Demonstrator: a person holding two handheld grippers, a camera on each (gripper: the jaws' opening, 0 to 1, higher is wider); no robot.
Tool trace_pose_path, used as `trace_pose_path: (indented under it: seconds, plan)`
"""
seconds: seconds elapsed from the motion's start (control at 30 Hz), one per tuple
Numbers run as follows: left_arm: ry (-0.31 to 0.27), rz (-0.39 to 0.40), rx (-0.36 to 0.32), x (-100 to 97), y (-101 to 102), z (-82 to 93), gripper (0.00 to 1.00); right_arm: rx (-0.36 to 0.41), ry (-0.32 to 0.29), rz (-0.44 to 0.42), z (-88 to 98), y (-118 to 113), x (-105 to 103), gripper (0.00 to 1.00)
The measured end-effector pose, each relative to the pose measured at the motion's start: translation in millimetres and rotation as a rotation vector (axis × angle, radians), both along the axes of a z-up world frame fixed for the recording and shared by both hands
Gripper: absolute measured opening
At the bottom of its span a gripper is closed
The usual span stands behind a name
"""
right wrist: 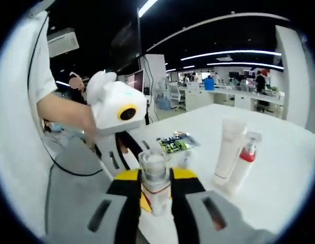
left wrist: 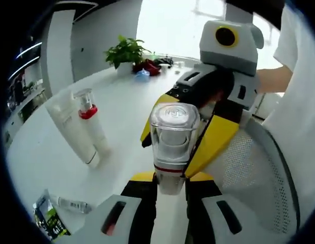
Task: Arrange the skincare products in the storage area until every visible bottle or jar stands upright without overlapping.
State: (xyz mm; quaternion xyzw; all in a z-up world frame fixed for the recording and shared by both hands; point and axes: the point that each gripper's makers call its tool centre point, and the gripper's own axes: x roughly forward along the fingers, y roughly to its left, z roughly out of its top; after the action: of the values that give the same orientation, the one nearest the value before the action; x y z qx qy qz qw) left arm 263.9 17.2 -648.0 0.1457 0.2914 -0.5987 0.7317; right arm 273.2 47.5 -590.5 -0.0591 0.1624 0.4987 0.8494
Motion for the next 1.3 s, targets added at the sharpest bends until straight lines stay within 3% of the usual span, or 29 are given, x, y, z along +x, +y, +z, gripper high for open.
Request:
trace_pose_path:
  seconds: [0.47,1.3]
  plan:
    - [0.012,-0.022,0.076,2.2,1,-41.4,0.17,-0.07,0.046,-0.013,-41.8,-3,3,0.21]
    - [0.0,-0.048,0.109,12.5,-1,-67.5,0.17,-0.119,0.06,-0.056,-67.7,-7,13,0.22]
